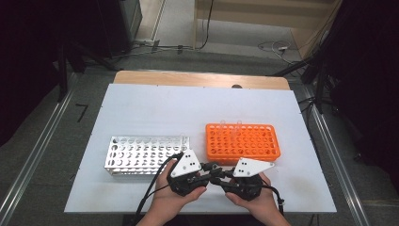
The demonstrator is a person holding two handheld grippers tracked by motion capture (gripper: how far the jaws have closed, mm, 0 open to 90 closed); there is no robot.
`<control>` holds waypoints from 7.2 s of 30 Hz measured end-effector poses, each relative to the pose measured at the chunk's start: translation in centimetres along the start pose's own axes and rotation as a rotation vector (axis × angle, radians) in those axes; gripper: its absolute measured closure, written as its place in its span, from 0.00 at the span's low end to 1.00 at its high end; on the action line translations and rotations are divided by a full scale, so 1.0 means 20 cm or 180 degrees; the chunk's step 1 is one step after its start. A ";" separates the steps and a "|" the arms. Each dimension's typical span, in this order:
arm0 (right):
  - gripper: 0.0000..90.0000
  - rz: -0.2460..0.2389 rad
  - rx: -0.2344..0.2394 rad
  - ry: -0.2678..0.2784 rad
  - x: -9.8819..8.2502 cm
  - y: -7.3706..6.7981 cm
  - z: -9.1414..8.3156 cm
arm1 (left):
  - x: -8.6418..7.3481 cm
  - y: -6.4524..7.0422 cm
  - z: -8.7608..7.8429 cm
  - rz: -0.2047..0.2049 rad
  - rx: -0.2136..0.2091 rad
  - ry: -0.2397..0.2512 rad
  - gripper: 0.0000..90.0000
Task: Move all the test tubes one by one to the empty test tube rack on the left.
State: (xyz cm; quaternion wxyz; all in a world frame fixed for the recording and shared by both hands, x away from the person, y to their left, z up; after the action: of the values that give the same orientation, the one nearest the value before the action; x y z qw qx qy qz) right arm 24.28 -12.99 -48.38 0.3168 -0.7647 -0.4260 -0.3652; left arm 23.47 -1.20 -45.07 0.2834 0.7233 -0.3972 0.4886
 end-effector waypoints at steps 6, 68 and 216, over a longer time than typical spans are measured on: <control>0.56 -0.0019 0.0035 0.0070 0.01 0.00 -0.01 | 0.02 -0.04 -0.04 -0.0043 0.0054 0.0067 0.85; 0.00 0.0433 -0.0479 0.0335 -0.11 0.41 -0.38 | 0.06 -0.68 -0.31 -0.0325 0.1008 0.0296 0.85; 0.82 0.0798 -0.1370 -0.0140 0.07 0.84 0.01 | -0.18 -0.45 -0.24 -0.0679 0.0645 -0.0074 0.00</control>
State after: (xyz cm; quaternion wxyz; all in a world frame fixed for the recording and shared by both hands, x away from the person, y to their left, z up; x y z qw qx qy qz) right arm 39.63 -19.57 -50.13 0.1801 -0.8692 -0.2471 -0.3886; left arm 28.13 8.39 -46.95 0.2546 0.7919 -0.2700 0.4849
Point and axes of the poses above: each handheld gripper's, and its own axes: z roughly forward along the jaws, x roughly out of its top, y roughly to its right, the point moved 6 cm from there along z, roughly forward along the jaws, and after that the axes turned 6 degrees about z, right-handed, at the moved point
